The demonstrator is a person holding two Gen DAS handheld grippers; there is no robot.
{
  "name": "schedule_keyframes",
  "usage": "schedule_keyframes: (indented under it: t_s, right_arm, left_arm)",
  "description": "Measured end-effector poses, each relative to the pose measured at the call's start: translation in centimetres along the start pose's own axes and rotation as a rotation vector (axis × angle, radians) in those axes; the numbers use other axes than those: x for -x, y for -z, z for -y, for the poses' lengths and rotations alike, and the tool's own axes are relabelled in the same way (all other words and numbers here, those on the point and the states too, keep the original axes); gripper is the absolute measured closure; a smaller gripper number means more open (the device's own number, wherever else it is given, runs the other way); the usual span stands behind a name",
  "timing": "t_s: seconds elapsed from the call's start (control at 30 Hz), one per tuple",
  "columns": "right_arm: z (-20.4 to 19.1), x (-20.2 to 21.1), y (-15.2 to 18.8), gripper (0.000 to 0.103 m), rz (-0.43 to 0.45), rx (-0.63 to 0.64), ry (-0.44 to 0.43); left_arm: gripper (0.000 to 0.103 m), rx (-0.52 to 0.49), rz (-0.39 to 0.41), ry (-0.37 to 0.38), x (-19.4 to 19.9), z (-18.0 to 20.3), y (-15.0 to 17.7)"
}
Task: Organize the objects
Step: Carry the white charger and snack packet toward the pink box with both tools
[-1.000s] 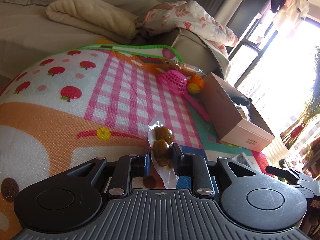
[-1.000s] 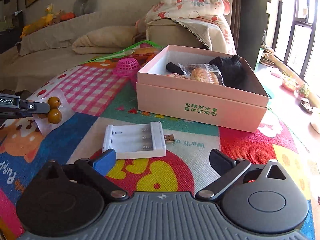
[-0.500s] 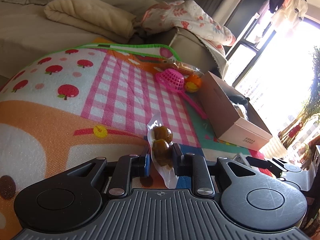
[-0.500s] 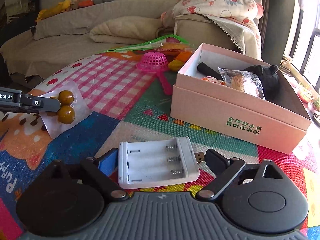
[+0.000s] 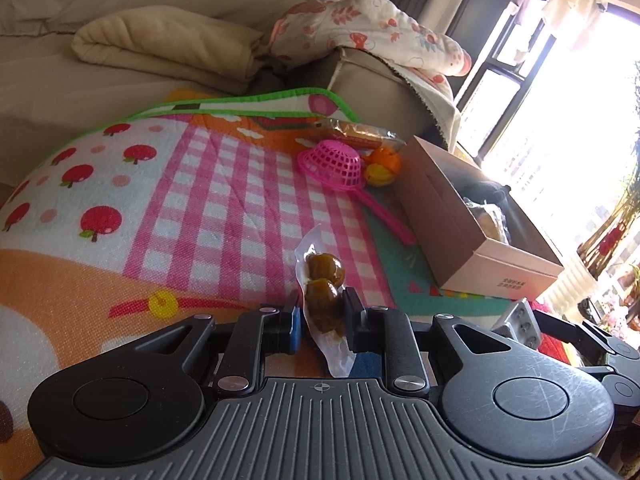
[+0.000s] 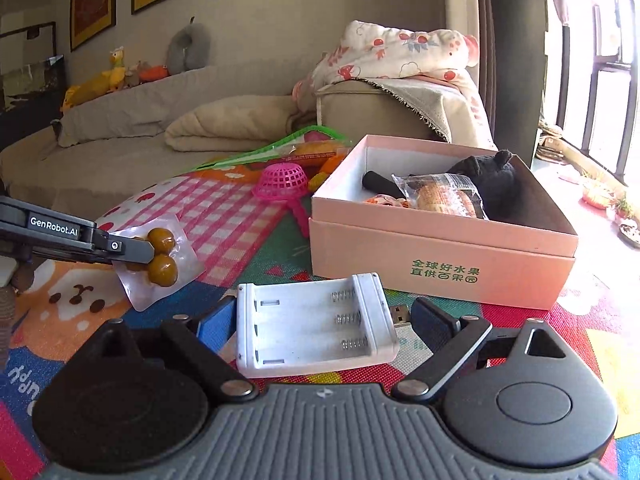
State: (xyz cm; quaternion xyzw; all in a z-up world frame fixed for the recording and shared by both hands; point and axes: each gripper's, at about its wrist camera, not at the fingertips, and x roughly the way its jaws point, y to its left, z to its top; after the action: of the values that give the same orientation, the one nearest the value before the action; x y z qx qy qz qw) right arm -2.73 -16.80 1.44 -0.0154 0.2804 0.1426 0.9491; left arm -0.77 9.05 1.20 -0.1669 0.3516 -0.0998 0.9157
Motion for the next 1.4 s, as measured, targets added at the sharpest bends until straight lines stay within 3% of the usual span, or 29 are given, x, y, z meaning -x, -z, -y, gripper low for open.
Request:
schedule_keyframes:
  t_s: [0.33, 0.53, 0.7, 0.87, 0.97, 1.07, 1.2, 1.4]
  right_arm:
    - [0.8, 1.6, 0.6, 0.011, -0.007, -0.03, 0.034]
    - [2.0, 4.3, 1.5, 0.011, 0.008, -0.025, 0.089]
    - [3.1, 6.3, 1.6, 0.011, 0.043, -0.051, 0.116]
    - [3.7, 6.6, 1.8, 0.011, 0.047, -0.069, 0.128]
    - [3.7, 6.7, 1.9, 0.011, 0.043, -0.067, 0.138]
    - [3.8, 6.7, 1.9, 0.011, 0.043, -0.067, 0.14]
    - [4.0, 6.5, 2.0, 0.011, 0.031, -0.077, 0.15]
    - [4.6, 5.6, 1.8, 0.011, 0.01, -0.065, 0.168]
  left_arm:
    - [0.084, -0.093, -0.001, 0.039, 1.4, 2.3, 0.2]
    - [0.084, -0.155, 0.052, 0.083, 3.5, 4.4, -0.7]
    - [0.084, -0.217, 0.08, 0.137, 3.7, 7.5, -3.0]
    - [0.084, -0.282, 0.176, 0.25, 2.6, 13.2, -7.1]
    - [0.084, -0.231, 0.211, 0.31, 0.4, 16.1, -9.6]
    - [0.082, -0.133, 0.187, 0.391, -4.1, 17.3, -11.0]
    - [0.082, -0.147, 0.155, 0.245, -9.0, 17.1, -9.8]
    - [0.082, -0.172, 0.156, 0.19, -7.1, 12.8, -6.9]
